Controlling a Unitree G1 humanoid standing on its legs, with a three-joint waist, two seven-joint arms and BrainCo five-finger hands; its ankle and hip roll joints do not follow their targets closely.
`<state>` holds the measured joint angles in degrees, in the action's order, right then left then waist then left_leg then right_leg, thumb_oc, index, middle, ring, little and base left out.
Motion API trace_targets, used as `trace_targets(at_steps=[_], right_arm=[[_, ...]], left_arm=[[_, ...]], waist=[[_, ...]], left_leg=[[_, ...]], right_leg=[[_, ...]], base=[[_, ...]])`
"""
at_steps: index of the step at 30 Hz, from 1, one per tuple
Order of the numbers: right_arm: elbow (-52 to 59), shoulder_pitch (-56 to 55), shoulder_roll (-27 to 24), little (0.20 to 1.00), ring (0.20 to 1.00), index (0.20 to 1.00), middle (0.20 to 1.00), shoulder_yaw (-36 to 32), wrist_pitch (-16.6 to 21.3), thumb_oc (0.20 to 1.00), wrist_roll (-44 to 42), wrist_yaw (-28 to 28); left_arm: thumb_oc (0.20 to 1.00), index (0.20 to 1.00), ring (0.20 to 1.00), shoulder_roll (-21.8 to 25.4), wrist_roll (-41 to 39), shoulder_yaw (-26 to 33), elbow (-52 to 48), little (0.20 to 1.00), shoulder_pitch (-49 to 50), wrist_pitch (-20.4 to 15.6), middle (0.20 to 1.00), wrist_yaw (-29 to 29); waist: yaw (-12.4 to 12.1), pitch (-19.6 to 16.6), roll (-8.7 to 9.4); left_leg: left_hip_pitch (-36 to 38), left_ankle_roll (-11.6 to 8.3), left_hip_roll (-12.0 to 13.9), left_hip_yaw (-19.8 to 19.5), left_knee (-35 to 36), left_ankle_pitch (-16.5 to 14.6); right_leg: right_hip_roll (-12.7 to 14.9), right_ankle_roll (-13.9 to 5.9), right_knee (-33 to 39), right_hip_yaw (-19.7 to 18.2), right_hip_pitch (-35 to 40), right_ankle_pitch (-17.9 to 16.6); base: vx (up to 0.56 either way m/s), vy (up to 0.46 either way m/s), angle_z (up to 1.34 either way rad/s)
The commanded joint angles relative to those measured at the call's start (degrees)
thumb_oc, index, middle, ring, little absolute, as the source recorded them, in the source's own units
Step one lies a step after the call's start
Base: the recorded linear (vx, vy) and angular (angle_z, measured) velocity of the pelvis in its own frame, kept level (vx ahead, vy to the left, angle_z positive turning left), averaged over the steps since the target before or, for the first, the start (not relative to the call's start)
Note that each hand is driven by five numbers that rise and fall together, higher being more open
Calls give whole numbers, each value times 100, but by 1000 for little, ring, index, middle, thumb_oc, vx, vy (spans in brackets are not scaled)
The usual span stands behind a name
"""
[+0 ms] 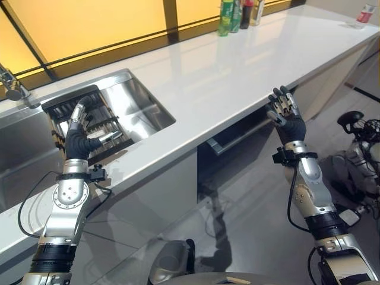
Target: Pick up plates and place into dishwasher.
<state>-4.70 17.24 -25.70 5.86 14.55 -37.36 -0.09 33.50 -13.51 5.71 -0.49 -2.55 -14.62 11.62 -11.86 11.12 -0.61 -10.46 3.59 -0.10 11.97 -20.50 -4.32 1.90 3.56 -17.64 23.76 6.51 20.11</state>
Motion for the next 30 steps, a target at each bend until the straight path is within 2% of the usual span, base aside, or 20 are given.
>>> trace_targets(at_steps=[1,2,4,5,6,7,8,10,12,14,15,17,18,20,23,24,26,28,30], right_arm=[[780,-126,-105,1000,1000,1000,1000,123,193,1000,348,138],[937,-123,-148,1000,1000,1000,1000,224,164,1000,496,34],[1081,-73,-163,1000,1000,1000,1000,334,130,1000,610,-80],[1134,-44,-162,1000,1000,1000,1000,368,118,1000,668,-142],[1213,-66,-190,1000,1000,1000,1000,375,162,1000,780,-193],[1271,-59,-224,1000,1000,1000,1000,406,191,1000,887,-242],[1320,-53,-250,1000,1000,1000,1000,428,205,1000,949,-229],[1470,-39,-363,1000,1000,1000,1000,483,242,1000,1006,-125],[1513,80,-413,1000,1000,1000,1000,549,288,1000,1129,-107],[1508,193,-381,1000,1000,1000,1000,606,310,1000,1210,-216],[1534,239,-377,1000,1000,1000,1000,624,317,1000,1270,-305],[1595,211,-294,1000,1000,1000,1000,667,357,1000,1333,-536],[1587,164,-242,1000,1000,1000,1000,689,391,1000,1409,-584],[1636,43,-264,1000,1000,1000,1000,759,464,1000,1688,-737],[1622,20,-371,1000,1000,1000,1000,763,648,1000,1720,-704],[1596,34,-404,1000,1000,1000,1000,769,726,1000,1788,-781],[1574,60,-478,1000,1000,1000,1000,742,847,1000,1830,-834],[1569,155,-477,1000,1000,1000,1000,699,748,1000,1844,-960],[1608,271,-436,1000,1000,1000,1000,662,566,1000,1746,-945]], left_arm=[[1000,1000,1000,-79,-385,-92,-254,1000,-157,-228,1000,244],[1000,1000,1000,-166,-509,-112,-299,1000,-141,-165,1000,312],[1000,1000,1000,-279,-595,-138,-356,1000,-145,-81,1000,406],[1000,1000,1000,-351,-680,-145,-355,1000,-163,-73,1000,416],[1000,1000,1000,-412,-824,-155,-366,1000,-190,-50,1000,374],[1000,1000,1000,-477,-857,-195,-323,1000,-224,-90,1000,309],[1000,1000,1000,-511,-877,-242,-296,1000,-243,-151,1000,288],[1000,1000,1000,-631,-1095,-383,-381,1000,-237,-193,1000,372],[1000,1000,1000,-729,-1289,-393,-448,1000,-245,-204,1000,312],[1000,1000,1000,-757,-1380,-448,-462,1000,-283,-200,1000,190],[1000,1000,1000,-764,-1444,-463,-483,1000,-318,-191,1000,78],[1000,1000,1000,-753,-1439,-549,-512,1000,-417,-132,1000,-15],[1000,1000,1000,-744,-1457,-616,-474,1000,-494,-104,1000,34],[1000,1000,1000,-735,-1524,-837,-374,1000,-653,30,1000,183],[1000,1000,1000,-833,-1352,-1064,-309,1000,-881,83,1000,576],[1000,1000,1000,-915,-1318,-1202,-226,1000,-1006,83,1000,585],[1000,1000,1000,-1036,-1109,-1399,-197,1000,-1153,37,1000,687],[1000,1000,1000,-1141,-881,-1624,-244,1000,-1289,0,1000,692],[1000,1000,1000,-1173,-818,-1712,-362,1000,-1352,47,1000,734]], waist=[[-32,-318,-19],[-48,-313,-51],[-48,-308,-52],[-37,-307,-35],[10,-307,-10],[150,-311,60],[212,-312,101],[186,-314,157],[93,-348,231],[4,-386,321],[-18,-411,356],[39,-464,351],[114,-491,381],[256,-532,468],[401,-631,533],[540,-641,501],[732,-686,467],[878,-704,467],[945,-695,458]], left_leg=[[-536,-679,239,-17,599,1010],[-594,-718,270,-25,625,1134],[-647,-715,330,116,561,1125],[-688,-712,421,265,456,1130],[-722,-717,631,516,287,1156],[-608,-645,840,922,158,929],[-544,-592,892,1095,127,800],[-521,-535,805,1036,94,660],[-397,-282,541,947,198,220],[-281,-58,248,852,269,-1],[-196,71,138,811,333,-56],[11,211,-34,557,570,-76],[65,186,-99,419,656,-39],[-82,79,-233,159,584,24],[-157,-100,-342,-293,589,120],[-13,-176,-359,-571,666,59],[177,-245,-389,-961,865,59],[422,-310,-389,-1334,1086,9],[591,-351,-316,-1531,1242,-34]], right_leg=[[-180,-39,557,-277,410,-575],[-194,-30,621,-302,426,-602],[-175,-17,695,-259,434,-648],[-146,-8,737,-198,445,-669],[-115,12,754,-96,460,-672],[-34,-4,699,40,430,-658],[21,-44,670,90,419,-669],[118,-147,601,100,458,-668],[241,-255,332,132,473,-654],[405,-496,-236,176,413,-924],[528,-688,-744,164,325,-1233],[632,-970,-1697,-185,-61,-1754],[539,-988,-1522,-441,-175,-1744],[263,-878,-794,-815,-136,-1524],[412,-831,74,-1143,-176,-1631],[441,-804,370,-1436,-327,-1519],[444,-827,738,-1867,-562,-1634],[490,-925,1115,-2317,-725,-1849],[493,-998,1301,-2546,-740,-1943]], base=[[38,-3,-27],[30,-8,-28],[13,-16,-24],[3,-30,-14],[-2,-42,-1],[3,-34,14],[21,-36,28],[60,-29,54],[66,-19,37],[71,1,20],[93,31,31],[102,-14,60],[80,-125,105],[79,-182,115],[68,-174,122],[58,-176,90],[70,-197,96],[93,-217,173],[80,-183,158]])
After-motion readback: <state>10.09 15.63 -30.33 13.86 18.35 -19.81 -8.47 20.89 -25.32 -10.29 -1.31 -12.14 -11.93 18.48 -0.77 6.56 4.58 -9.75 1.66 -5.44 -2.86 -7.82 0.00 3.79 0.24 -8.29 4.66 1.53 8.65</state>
